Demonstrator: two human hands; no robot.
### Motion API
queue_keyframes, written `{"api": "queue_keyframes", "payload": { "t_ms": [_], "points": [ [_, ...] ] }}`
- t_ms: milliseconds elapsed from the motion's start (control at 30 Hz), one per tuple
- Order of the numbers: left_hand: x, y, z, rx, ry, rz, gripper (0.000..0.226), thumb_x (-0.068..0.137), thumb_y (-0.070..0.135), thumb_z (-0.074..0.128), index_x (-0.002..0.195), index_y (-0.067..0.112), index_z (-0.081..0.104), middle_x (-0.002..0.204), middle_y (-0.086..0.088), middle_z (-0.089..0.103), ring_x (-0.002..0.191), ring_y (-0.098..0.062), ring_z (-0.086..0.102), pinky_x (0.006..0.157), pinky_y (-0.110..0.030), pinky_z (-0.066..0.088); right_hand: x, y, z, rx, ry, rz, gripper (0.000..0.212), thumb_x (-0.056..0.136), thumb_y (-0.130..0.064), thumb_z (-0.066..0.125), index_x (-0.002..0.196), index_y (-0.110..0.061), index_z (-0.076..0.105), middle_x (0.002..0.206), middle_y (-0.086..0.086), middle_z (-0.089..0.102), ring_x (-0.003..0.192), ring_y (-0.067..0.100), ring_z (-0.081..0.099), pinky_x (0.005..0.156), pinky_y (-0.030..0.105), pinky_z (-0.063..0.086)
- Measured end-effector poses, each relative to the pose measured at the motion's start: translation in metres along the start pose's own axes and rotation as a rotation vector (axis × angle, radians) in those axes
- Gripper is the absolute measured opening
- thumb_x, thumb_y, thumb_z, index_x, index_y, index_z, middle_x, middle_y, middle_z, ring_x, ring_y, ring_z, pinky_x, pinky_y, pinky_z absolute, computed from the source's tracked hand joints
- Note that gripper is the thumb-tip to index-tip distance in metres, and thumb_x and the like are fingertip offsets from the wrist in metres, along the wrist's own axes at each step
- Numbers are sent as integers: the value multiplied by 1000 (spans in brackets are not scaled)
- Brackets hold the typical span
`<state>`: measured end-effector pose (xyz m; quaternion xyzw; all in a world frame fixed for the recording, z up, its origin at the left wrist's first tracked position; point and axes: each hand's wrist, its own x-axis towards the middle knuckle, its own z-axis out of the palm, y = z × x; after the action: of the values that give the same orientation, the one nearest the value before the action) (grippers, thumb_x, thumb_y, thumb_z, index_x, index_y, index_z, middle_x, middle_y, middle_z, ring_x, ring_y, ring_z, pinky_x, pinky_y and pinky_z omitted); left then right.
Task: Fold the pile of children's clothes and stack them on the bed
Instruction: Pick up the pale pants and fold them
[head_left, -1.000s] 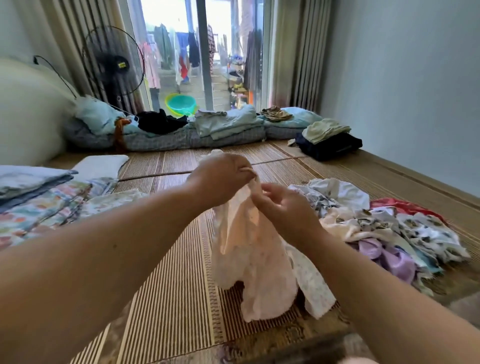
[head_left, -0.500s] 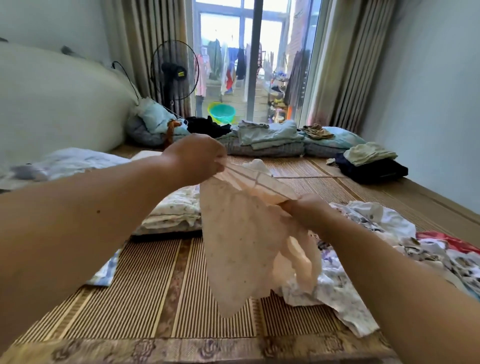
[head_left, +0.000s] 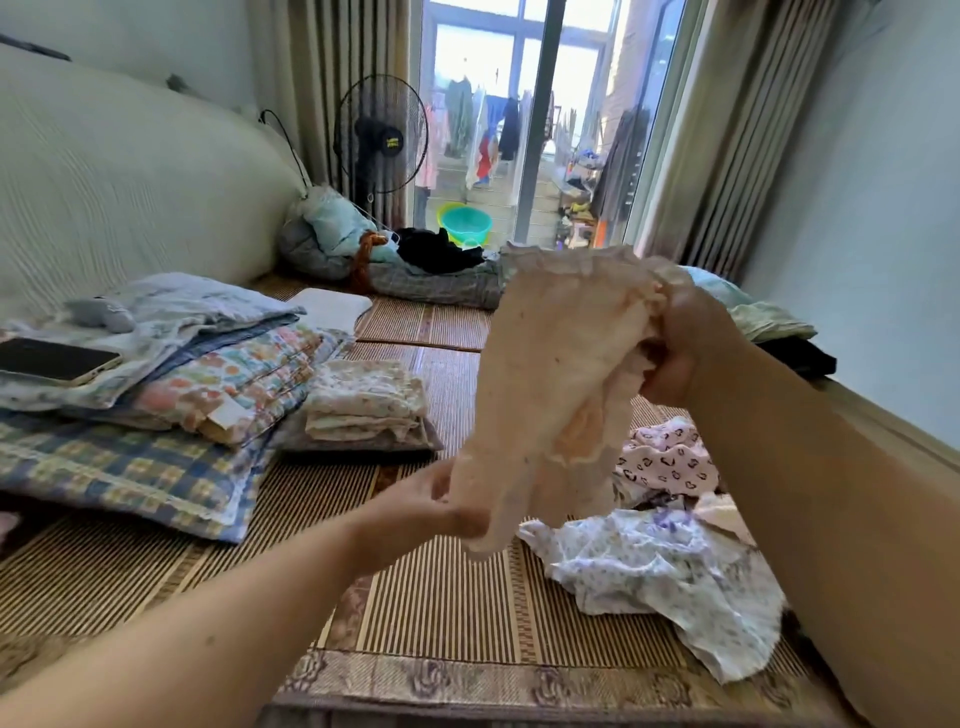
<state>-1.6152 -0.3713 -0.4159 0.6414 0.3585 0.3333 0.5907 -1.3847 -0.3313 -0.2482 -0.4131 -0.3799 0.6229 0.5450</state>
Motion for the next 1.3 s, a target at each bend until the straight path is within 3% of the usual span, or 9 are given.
{"api": "queue_keyframes", "payload": {
  "t_ms": [100,200,367,533,633,767,967,1133,1300],
  "points": [
    [-1,-5,16,-126,151,6,34,79,32,70,101,6,69,94,-7,72,86,-18,68,73,-26,53,-2,12,-14,12,76,15,51,98,-38,37,53,-17,48,45,-4,44,35,12,41,41,15,32],
    [8,8,16,-260,323,-32,33,96,24,55,110,-5,63,105,-24,68,90,-29,66,79,-37,52,-19,27,-18,-51,99,73,42,99,-37,35,79,-8,57,69,10,62,61,22,58,55,28,43],
    [15,37,22,-489,409,-211,27,98,15,43,81,5,62,75,-13,65,63,-22,63,57,-29,53,-42,89,-28,-722,152,-113,30,90,-35,62,113,-15,59,111,14,63,103,29,62,89,42,51],
    [16,34,45,-434,387,-354,31,99,27,40,91,4,59,94,-20,61,70,-27,62,64,-33,53,-74,160,-18,-899,-101,-239,31,74,-31,80,101,-32,64,87,-9,70,81,4,68,72,22,56],
    [14,30,51,-464,272,-335,43,99,44,41,100,6,61,90,-14,68,76,-23,64,71,-32,49,-63,173,-22,-1029,68,-360,11,81,-29,71,91,-26,67,79,-8,68,75,7,65,67,29,51],
    [5,40,54,-172,223,-286,36,88,38,63,115,16,57,89,0,72,82,-14,68,78,-28,50,-53,155,-29,-897,24,-268,15,77,-19,56,76,-7,65,71,14,68,71,35,65,66,49,56],
    [2,57,54,898,461,170,80,72,43,78,137,39,31,135,2,29,125,-15,30,101,-27,32,-52,128,-19,-645,-207,-218,29,93,11,42,75,-8,55,51,-8,55,44,4,48,44,17,39],
    [12,86,37,1180,321,314,22,87,35,66,108,27,68,100,4,62,88,-14,62,72,-22,47,-57,129,-18,-511,-186,-125,26,93,1,47,101,-18,63,78,-3,67,65,11,65,66,25,45],
    [31,103,36,1174,443,279,20,93,37,55,97,22,66,89,5,61,79,-11,52,69,-23,36,-58,148,-3,-741,-6,-213,50,74,-43,72,118,-26,56,100,-11,65,92,8,63,79,28,51]
  ]
}}
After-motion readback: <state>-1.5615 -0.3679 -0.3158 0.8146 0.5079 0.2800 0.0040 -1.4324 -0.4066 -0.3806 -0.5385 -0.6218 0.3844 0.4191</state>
